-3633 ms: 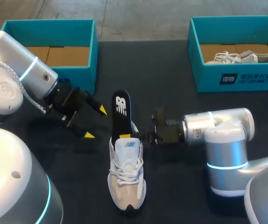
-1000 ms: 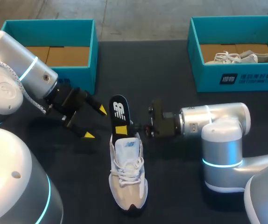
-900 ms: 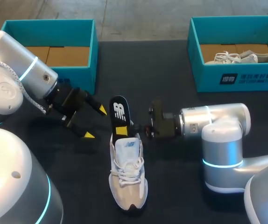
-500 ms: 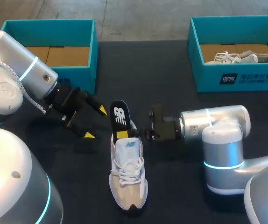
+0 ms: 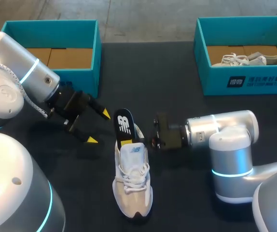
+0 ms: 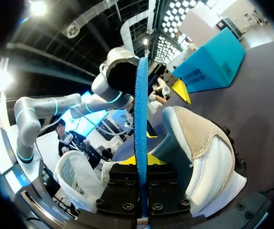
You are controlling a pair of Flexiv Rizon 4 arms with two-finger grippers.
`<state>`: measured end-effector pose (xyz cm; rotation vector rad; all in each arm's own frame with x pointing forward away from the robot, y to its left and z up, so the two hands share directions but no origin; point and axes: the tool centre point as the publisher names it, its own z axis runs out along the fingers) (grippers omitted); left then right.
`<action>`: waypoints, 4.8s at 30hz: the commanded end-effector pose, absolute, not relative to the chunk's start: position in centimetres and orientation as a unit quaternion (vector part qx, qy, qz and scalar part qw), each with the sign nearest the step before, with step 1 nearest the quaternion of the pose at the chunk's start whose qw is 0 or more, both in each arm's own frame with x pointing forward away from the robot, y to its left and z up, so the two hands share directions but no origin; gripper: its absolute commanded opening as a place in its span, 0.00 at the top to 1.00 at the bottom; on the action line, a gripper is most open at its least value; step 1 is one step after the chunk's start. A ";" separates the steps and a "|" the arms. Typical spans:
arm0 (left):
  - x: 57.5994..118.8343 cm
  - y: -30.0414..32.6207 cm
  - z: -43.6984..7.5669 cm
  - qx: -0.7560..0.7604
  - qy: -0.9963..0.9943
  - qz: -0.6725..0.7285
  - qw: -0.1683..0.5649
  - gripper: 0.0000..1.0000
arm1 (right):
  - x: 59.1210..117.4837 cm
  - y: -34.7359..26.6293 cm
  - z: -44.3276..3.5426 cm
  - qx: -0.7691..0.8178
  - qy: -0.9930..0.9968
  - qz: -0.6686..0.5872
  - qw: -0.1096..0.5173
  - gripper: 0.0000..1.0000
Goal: Take the shoe out of the shoebox, open the shoe tongue, remove and reinsert the insole, then place the shoe into the shoebox
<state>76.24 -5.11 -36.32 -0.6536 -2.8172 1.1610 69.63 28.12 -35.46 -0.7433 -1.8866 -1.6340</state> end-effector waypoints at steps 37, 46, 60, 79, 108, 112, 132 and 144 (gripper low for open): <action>76.2 -5.1 -36.2 -0.210 -0.905 0.371 0.013 0.00 | 71.6 28.3 -33.0 -0.251 -0.697 -0.634 0.222 0.81; 76.2 -5.1 -36.2 -0.210 -0.905 0.371 0.013 0.00 | 71.8 28.3 -33.3 -0.252 -0.699 -0.629 0.231 1.00; 76.2 -5.1 -36.2 -0.210 -0.905 0.371 0.013 0.00 | 69.9 28.2 -35.4 -0.288 -0.691 -0.609 0.262 1.00; 76.2 -5.1 -36.2 -0.210 -0.905 0.371 0.013 0.00 | 68.3 28.3 -35.8 -0.312 -0.695 -0.589 0.270 1.00; 76.2 -5.1 -36.2 -0.210 -0.905 0.371 0.013 0.00 | 71.0 28.1 -33.5 -0.275 -0.694 -0.625 0.229 0.84; 76.2 -5.1 -36.2 -0.210 -0.905 0.371 0.013 0.00 | 71.2 27.9 -33.6 -0.276 -0.692 -0.627 0.228 1.00; 76.2 -5.1 -36.2 -0.210 -0.905 0.371 0.013 0.00 | 69.4 27.9 -35.7 -0.315 -0.687 -0.596 0.271 1.00; 76.2 -5.1 -36.2 -0.210 -0.905 0.371 0.013 0.00 | 68.7 27.9 -36.0 -0.319 -0.686 -0.592 0.278 1.00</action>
